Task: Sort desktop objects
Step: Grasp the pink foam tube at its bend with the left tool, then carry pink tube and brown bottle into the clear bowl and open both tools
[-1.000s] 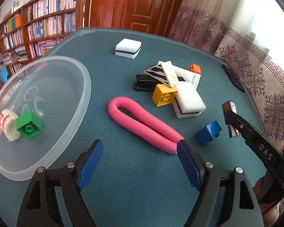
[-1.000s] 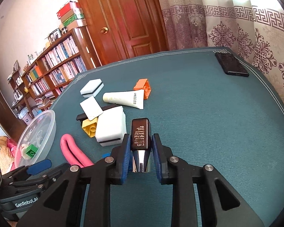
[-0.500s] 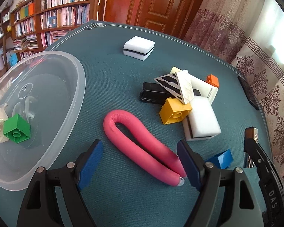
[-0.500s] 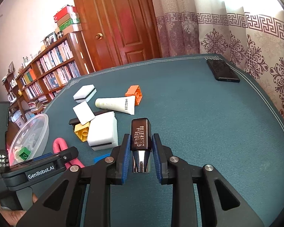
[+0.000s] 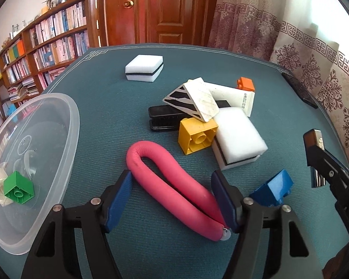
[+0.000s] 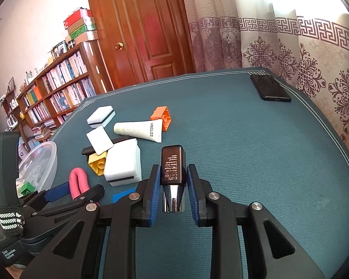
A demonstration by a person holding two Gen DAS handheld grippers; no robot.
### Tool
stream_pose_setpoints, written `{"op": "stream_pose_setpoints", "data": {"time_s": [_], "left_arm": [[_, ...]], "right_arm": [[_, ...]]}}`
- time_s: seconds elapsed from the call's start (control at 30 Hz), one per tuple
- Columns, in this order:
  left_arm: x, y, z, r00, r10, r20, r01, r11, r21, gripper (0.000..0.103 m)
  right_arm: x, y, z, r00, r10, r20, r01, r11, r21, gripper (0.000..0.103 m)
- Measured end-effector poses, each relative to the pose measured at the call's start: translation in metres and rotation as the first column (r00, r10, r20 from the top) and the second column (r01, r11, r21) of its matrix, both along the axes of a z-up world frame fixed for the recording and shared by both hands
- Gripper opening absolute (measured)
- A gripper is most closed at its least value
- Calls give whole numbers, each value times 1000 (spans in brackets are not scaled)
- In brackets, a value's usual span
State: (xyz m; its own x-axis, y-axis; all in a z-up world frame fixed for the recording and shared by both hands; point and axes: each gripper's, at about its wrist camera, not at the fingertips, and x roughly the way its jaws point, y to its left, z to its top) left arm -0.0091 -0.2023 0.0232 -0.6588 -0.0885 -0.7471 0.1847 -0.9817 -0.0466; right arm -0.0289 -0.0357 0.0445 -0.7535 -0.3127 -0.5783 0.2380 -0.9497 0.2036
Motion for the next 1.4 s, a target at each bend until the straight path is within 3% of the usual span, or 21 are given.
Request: {"op": "stream_pose_setpoints", "data": {"time_s": [0.1,0.23,0.3,0.5,0.7,1.07,1.4], "left_arm": [[5,2,4,1000,-13,-16,12,1000,-22,67],[10,3,11,999,-28,-37,26,999,-40,51],[12,3,13,999,-35,-40,34,999,-38,50],[4,1,1,999,-42,20,41,999,14,52],[5,8,0,999,-37,19,38,999,-27,52],[26,2,24,996,-45,-79,42,998,-39,48],[51,-42,57,985,24,-171,-28,999,-20,48]], "right_arm": [[1,0,0,1000,0,-2,0,1000,1,25],[2,-1,0,1000,1,-3,-1,1000,4,25],[2,-1,0,1000,1,-3,-1,1000,4,25],[3,-1,0,1000,-2,-7,2,1000,3,25],[3,-1,0,1000,3,-6,-3,1000,1,25],[6,-5,3,1000,17,-24,-17,1000,1,25],[14,-14,8,999,36,-40,-36,999,6,25]]}}
